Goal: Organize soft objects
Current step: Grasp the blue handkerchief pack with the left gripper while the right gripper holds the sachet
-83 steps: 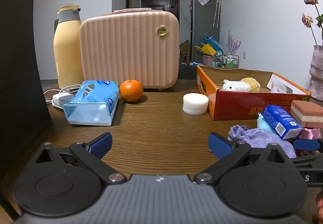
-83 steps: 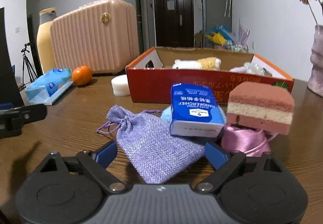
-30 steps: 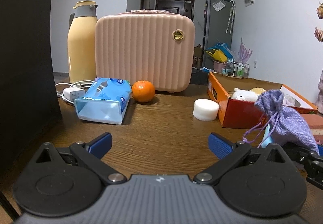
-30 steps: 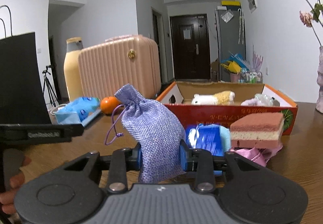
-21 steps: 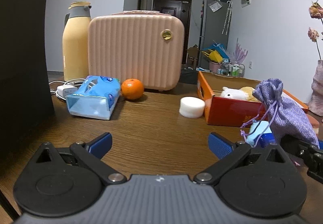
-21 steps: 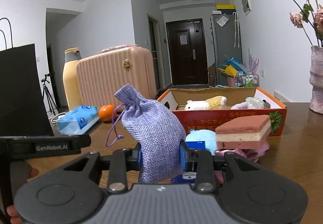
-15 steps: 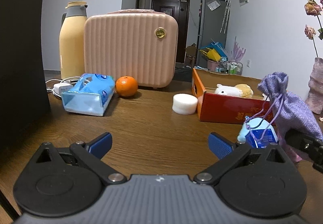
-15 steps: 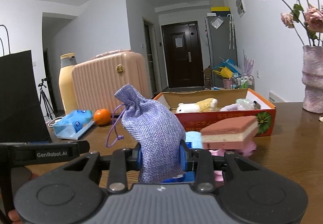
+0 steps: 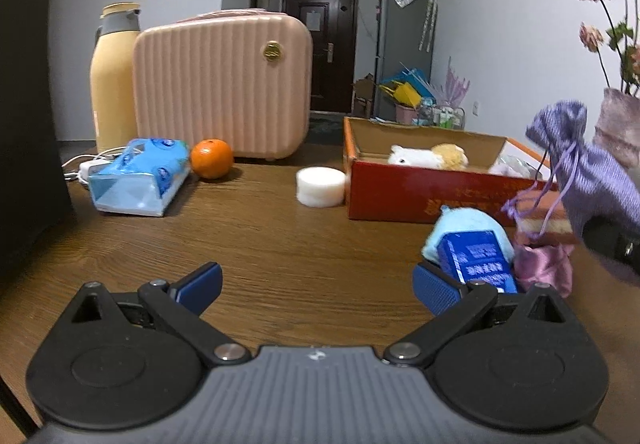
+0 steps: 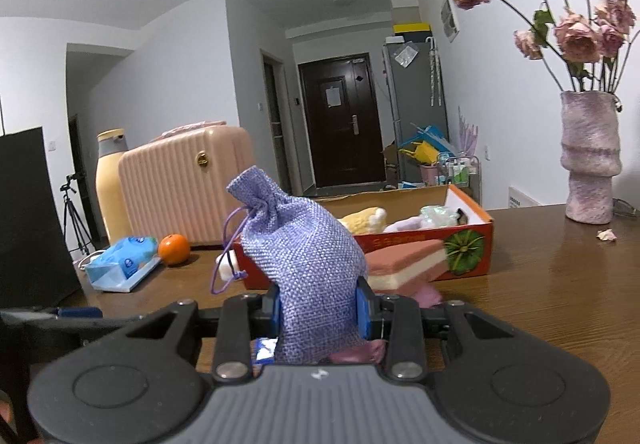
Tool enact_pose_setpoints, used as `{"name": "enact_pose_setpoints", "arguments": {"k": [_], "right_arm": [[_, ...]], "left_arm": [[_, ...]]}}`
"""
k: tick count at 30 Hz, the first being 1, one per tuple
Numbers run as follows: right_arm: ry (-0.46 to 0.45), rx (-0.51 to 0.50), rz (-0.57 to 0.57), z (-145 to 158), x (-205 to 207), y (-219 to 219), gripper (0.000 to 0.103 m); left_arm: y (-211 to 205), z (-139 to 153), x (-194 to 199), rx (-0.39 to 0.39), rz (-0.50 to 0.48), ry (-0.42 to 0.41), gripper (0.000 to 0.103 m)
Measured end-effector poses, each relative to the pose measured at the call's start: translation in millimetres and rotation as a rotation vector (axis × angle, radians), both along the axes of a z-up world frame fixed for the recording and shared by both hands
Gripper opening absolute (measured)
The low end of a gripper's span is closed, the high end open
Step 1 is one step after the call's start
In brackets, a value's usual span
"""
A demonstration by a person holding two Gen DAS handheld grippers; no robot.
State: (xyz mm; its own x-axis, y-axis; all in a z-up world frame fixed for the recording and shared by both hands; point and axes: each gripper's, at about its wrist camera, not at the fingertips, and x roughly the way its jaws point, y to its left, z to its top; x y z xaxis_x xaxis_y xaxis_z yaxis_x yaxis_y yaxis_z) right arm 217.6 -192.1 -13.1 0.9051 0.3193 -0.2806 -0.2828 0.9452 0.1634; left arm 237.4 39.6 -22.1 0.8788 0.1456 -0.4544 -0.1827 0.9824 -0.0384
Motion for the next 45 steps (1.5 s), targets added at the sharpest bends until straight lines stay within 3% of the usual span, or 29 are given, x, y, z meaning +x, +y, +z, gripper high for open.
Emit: {"name": "enact_pose_setpoints", "arguments": {"k": [26,45], "right_arm": [[-0.011,0.013,-0.123,0,17,-87,0.033],[0.021,0.006,-0.19,-13,30,-102,0.033]], "left_arm": [[-88,-16,34,0.061,-0.081,0.076,0.103],[-115,-30,71,0.112,-0.072,0.173,0.103]]}}
